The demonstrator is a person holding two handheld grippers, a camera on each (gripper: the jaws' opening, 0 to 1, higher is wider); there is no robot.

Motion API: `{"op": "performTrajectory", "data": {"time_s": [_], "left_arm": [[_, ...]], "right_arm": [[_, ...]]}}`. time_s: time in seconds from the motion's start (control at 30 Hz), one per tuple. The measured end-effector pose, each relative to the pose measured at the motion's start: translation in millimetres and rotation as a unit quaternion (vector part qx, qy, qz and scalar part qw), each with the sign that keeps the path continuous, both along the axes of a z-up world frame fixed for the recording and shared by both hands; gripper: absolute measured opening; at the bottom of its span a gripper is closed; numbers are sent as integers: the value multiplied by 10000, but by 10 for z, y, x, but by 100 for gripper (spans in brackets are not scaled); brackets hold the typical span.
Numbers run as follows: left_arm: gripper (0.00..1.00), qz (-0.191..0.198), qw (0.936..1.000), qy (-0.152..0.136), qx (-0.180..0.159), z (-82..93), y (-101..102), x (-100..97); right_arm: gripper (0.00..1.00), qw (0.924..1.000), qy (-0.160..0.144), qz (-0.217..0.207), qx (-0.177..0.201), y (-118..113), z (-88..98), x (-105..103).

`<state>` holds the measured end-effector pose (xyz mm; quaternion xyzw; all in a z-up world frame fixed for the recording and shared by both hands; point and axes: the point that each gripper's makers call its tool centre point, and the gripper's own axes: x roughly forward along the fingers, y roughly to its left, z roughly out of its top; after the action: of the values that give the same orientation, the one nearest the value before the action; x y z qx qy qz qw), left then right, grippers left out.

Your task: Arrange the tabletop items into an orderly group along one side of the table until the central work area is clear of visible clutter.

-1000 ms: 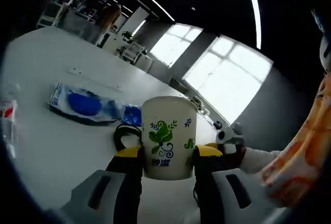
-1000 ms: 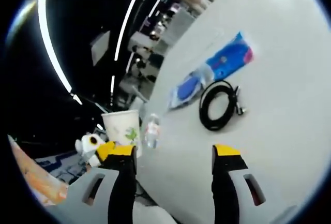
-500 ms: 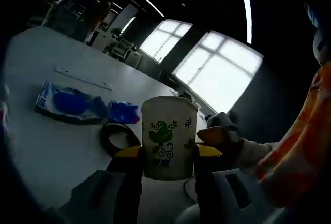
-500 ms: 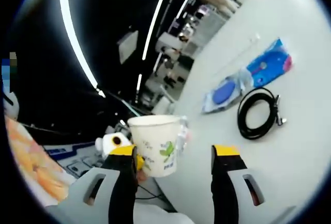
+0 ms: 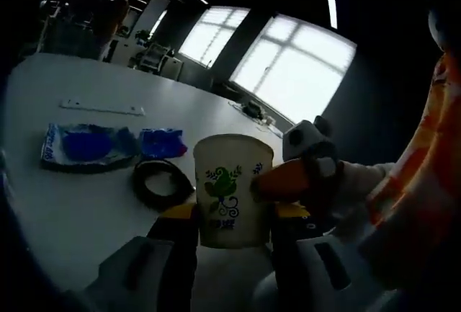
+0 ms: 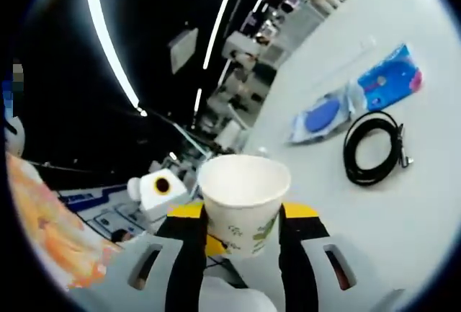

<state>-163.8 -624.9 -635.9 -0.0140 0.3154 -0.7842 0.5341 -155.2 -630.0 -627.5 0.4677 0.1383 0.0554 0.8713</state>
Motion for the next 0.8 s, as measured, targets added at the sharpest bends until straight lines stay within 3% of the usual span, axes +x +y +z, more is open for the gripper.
{"op": "performTrajectory", "data": {"time_s": [0.1, 0.2, 0.37, 0.47, 0.53, 0.63, 0.67, 0.73, 0.77, 0.8], "left_arm": [[39, -128, 9968, -769, 153, -112, 43, 87], [39, -427, 9886, -1401, 362, -192, 140, 161], [40, -505, 9826, -1744, 394, -87, 228, 377], [40, -534, 9767, -2063, 256, 68, 234, 530], [40, -644, 9729, -2217, 152, 147, 224, 556], [42, -1140, 9647, -2372, -114, 375, 180, 481], [42, -1283, 9615, -2421, -204, 435, 156, 446], [41, -1720, 9466, -2706, -323, 512, 119, 368], [40, -2029, 9338, -2927, -354, 521, 107, 309], [39, -2200, 9264, -3033, -367, 522, 97, 269]], "right_arm": [[37, 9980, 226, 94, -588, -34, -80, -14], [37, 9969, 237, 100, -742, -47, -60, -22], [37, 9958, 274, 43, -872, -109, -69, -36], [37, 9946, 339, 86, -976, -122, -87, -51], [37, 9919, 458, 231, -1166, -106, -121, -66], [37, 9858, 696, 566, -1421, -68, -208, -84], [37, 9818, 739, 779, -1564, -36, -231, -80], [37, 9749, 775, 1058, -1797, 5, -236, -61], [37, 9731, 758, 1156, -1846, 23, -225, -46], [37, 9724, 730, 1221, -1849, 35, -209, -18]]}}
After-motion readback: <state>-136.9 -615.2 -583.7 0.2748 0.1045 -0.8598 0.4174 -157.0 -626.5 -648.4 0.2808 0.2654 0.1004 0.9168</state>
